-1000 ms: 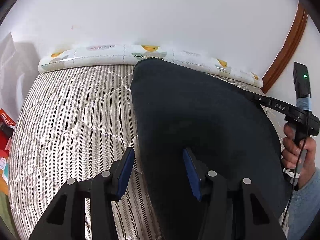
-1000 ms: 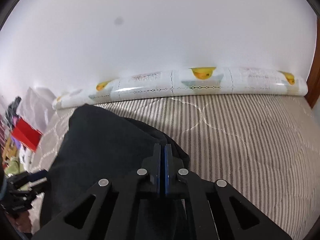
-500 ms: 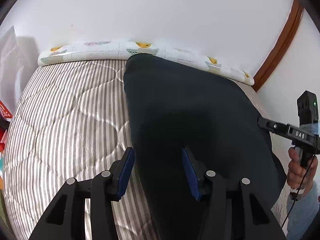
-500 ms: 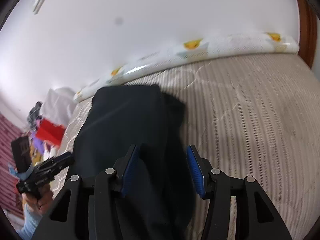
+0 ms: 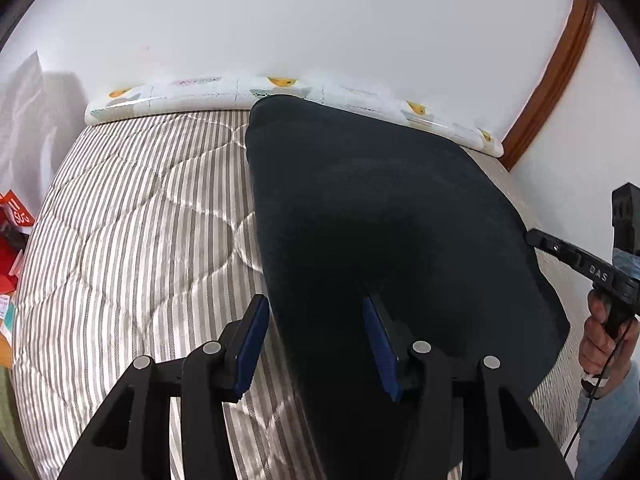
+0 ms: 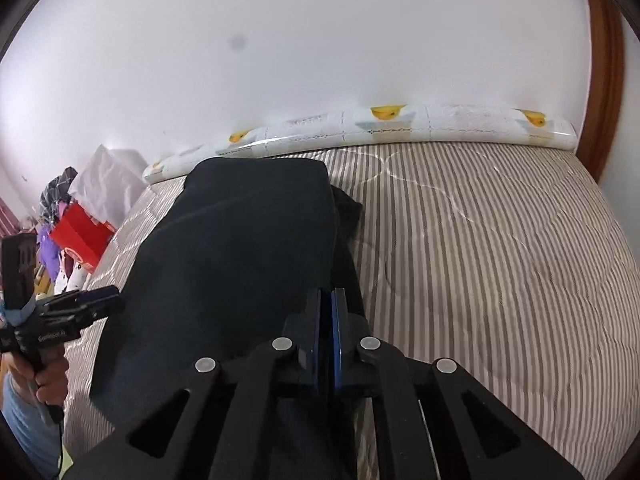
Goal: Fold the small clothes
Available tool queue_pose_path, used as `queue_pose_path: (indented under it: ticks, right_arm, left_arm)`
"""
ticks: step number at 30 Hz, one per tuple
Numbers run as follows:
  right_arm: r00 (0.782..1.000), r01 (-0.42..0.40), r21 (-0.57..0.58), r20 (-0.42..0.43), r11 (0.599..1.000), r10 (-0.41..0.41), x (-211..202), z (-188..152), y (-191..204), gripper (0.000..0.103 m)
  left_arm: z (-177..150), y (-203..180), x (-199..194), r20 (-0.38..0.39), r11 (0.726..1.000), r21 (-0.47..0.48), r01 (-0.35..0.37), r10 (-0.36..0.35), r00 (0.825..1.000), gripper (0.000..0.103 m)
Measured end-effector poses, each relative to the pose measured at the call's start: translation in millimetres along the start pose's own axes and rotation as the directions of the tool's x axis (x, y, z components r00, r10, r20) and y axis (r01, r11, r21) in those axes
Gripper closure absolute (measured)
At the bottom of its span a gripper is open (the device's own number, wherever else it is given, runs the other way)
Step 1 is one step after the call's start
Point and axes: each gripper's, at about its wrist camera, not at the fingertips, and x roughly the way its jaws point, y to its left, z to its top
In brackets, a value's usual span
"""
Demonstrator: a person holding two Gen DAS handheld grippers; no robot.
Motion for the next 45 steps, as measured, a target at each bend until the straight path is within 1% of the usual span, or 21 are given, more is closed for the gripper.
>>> queue_pose_path:
  ticks: [1, 3, 5, 8, 9, 10, 11, 15, 18, 20, 24, 27, 29, 31, 32, 33, 35, 38, 40, 43, 45]
  right_arm:
    - [1.0, -0.014, 0.012, -0.007, 1.0, 0.014, -6, -5, 0, 0.09]
    - [0.999, -0.035, 0.033, -0.012, 0.999, 0.036, -12, -13, -2, 0.073]
    - [0.998, -0.056, 0.042, -0.008, 0.998, 0.056, -15, -23, -1, 0.065]
    - [0.997, -0.063, 0.043, -0.042, 0.997, 0.065, -5, -33, 6, 0.065]
    - [0.997, -0.058, 0.045, -0.043, 0.997, 0.06, -2, -35, 7, 0.068]
    - [0.998, -0.047, 0.035, -0.038, 0.998, 0.049, 0, -37, 9, 0.076]
    - [0.999, -0.039, 0.022, -0.028, 0.999, 0.039, 0, -38, 8, 0.098]
    - [0.993, -0.098, 0.065, 0.067, 0.993, 0.093, -23, -38, -11, 0.1]
    - [0.994, -0.095, 0.082, 0.056, 0.992, 0.091, -23, -39, -19, 0.099]
    - [0.997, -0.064, 0.09, 0.041, 0.994, 0.061, -21, -41, -19, 0.099]
    - [0.999, -0.025, 0.066, 0.045, 0.997, 0.022, -29, -50, -12, 0.099]
    - [0.999, 0.029, 0.066, 0.038, 0.997, -0.032, -36, -52, -11, 0.097]
    - [0.997, 0.045, 0.099, 0.063, 0.994, -0.051, -48, -52, -12, 0.096]
    - [0.992, 0.059, 0.087, 0.103, 0.994, -0.068, -58, -51, -4, 0.094]
    - [0.991, 0.061, 0.067, 0.113, 0.996, -0.068, -61, -50, 3, 0.09]
    - [0.992, 0.06, 0.044, 0.112, 0.997, -0.065, -60, -50, 10, 0.082]
    - [0.993, 0.073, -0.013, 0.098, 0.997, -0.071, -54, -54, 27, 0.079]
    - [0.99, 0.13, -0.059, 0.056, 0.99, -0.127, -41, -64, 36, 0.079]
    - [0.986, 0.169, -0.041, 0.019, 0.985, -0.169, -34, -72, 27, 0.083]
    - [0.985, 0.17, -0.001, 0.019, 0.985, -0.17, -44, -81, 13, 0.083]
    - [0.98, 0.196, 0.011, 0.024, 0.98, -0.196, -52, -85, 8, 0.083]
  left_arm:
    - [-3, -1, -2, 0.001, 1.0, 0.001, 0.005, -0.005, 1.0, 0.056]
    - [-8, -3, -5, 0.002, 1.0, -0.001, 0.013, -0.013, 1.0, 0.056]
    - [-14, -4, -7, 0.002, 1.0, -0.005, 0.021, -0.021, 1.0, 0.056]
    - [-19, -7, -9, 0.0, 1.0, -0.006, 0.022, -0.022, 1.0, 0.056]
    - [-20, -8, -9, 0.0, 1.0, -0.005, 0.02, -0.02, 1.0, 0.056]
    - [-21, -9, -10, 0.0, 1.0, -0.004, 0.017, -0.017, 1.0, 0.056]
    - [-21, -9, -10, -0.001, 1.0, -0.003, 0.016, -0.016, 1.0, 0.056]
    - [-25, -8, -13, -0.002, 1.0, 0.001, 0.017, -0.017, 1.0, 0.056]
    - [-27, -8, -15, 0.001, 1.0, -0.013, 0.02, -0.02, 1.0, 0.056]
    - [-28, -9, -17, 0.001, 1.0, -0.02, 0.02, -0.02, 1.0, 0.056]
    - [-32, -12, -19, 0.002, 1.0, -0.016, 0.013, -0.013, 1.0, 0.056]
    - [-34, -13, -22, 0.002, 1.0, -0.021, 0.015, -0.015, 1.0, 0.056]
    - [-35, -14, -23, 0.003, 1.0, -0.021, 0.01, -0.01, 1.0, 0.056]
    - [-37, -16, -23, 0.002, 1.0, -0.022, -0.001, 0.001, 1.0, 0.056]
    - [-38, -17, -24, 0.002, 1.0, -0.022, -0.003, 0.003, 1.0, 0.056]
    - [-39, -19, -24, 0.0, 1.0, -0.021, -0.004, 0.004, 1.0, 0.056]
    - [-42, -20, -26, -0.004, 1.0, -0.018, -0.003, 0.003, 1.0, 0.056]
    - [-49, -23, -32, -0.011, 1.0, 0.002, -0.007, 0.007, 1.0, 0.056]
    - [-55, -24, -37, -0.017, 1.0, 0.015, -0.012, 0.013, 1.0, 0.056]
    - [-63, -24, -41, -0.029, 1.0, 0.024, -0.019, 0.02, 0.999, 0.056]
    - [-69, -25, -43, -0.035, 1.0, 0.027, -0.017, 0.018, 0.999, 0.056]
